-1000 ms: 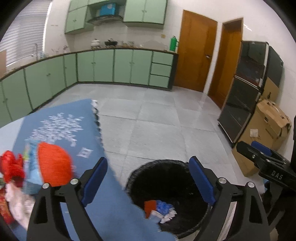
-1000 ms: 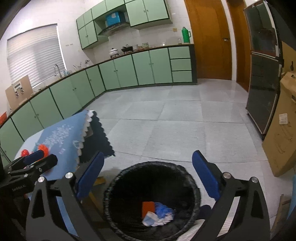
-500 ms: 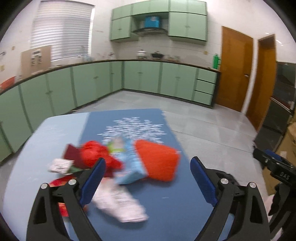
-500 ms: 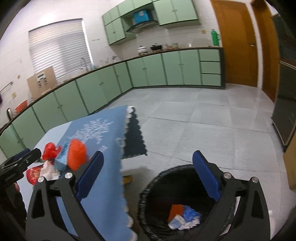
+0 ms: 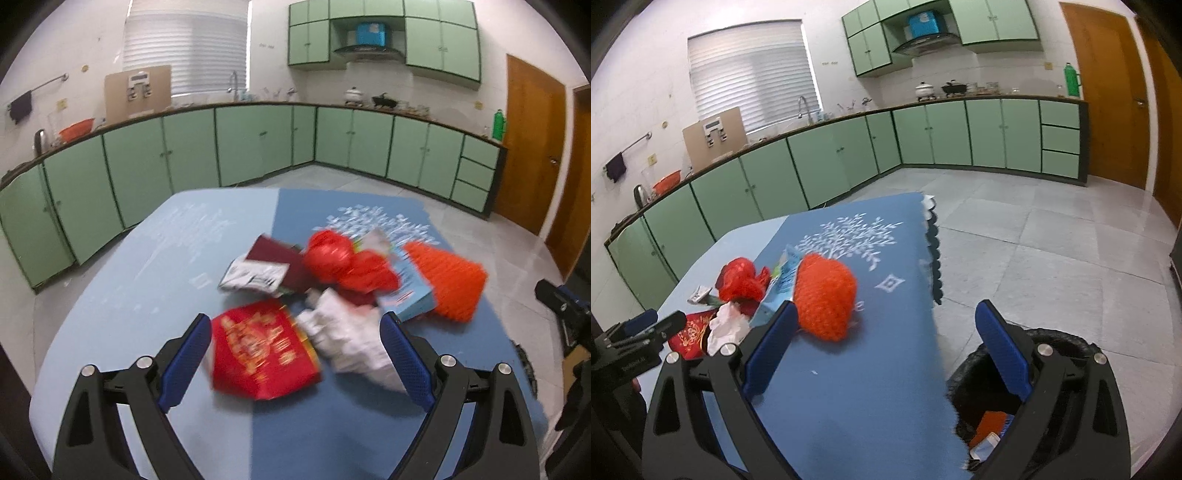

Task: Collect trash
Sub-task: 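Grasp the orange mesh sleeve with the right gripper while the left grasps the red paper cup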

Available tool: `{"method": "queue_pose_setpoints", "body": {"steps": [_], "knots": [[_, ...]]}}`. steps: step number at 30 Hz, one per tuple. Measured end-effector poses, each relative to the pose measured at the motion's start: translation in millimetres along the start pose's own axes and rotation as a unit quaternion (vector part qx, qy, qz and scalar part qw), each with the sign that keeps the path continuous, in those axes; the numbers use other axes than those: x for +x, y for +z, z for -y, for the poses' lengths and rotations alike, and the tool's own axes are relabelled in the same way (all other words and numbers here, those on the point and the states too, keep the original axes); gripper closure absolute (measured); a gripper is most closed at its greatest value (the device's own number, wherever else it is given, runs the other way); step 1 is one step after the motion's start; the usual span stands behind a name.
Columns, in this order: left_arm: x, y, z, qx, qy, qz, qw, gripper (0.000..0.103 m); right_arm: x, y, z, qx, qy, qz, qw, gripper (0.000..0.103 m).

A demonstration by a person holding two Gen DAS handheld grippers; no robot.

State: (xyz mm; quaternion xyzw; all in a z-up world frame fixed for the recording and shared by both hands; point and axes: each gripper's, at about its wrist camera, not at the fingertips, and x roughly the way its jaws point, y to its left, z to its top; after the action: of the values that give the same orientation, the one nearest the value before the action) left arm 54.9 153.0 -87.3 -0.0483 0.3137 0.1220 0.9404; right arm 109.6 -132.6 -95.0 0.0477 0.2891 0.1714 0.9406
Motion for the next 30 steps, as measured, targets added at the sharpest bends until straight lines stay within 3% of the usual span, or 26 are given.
{"method": "queue_pose_setpoints", "body": {"steps": [25,30], "knots": [[49,-17,-23,-0.052,0.014,-0.093,0.9942,0.012,34,-5,-27,-0.044,0.008,-0.027,0.999,0.009],[53,-18,-25,-0.059,0.007,-0.101,0.9931,0.017,39,-3,-31,-0.054,0.009,-0.029,0.998,0.009]]}}
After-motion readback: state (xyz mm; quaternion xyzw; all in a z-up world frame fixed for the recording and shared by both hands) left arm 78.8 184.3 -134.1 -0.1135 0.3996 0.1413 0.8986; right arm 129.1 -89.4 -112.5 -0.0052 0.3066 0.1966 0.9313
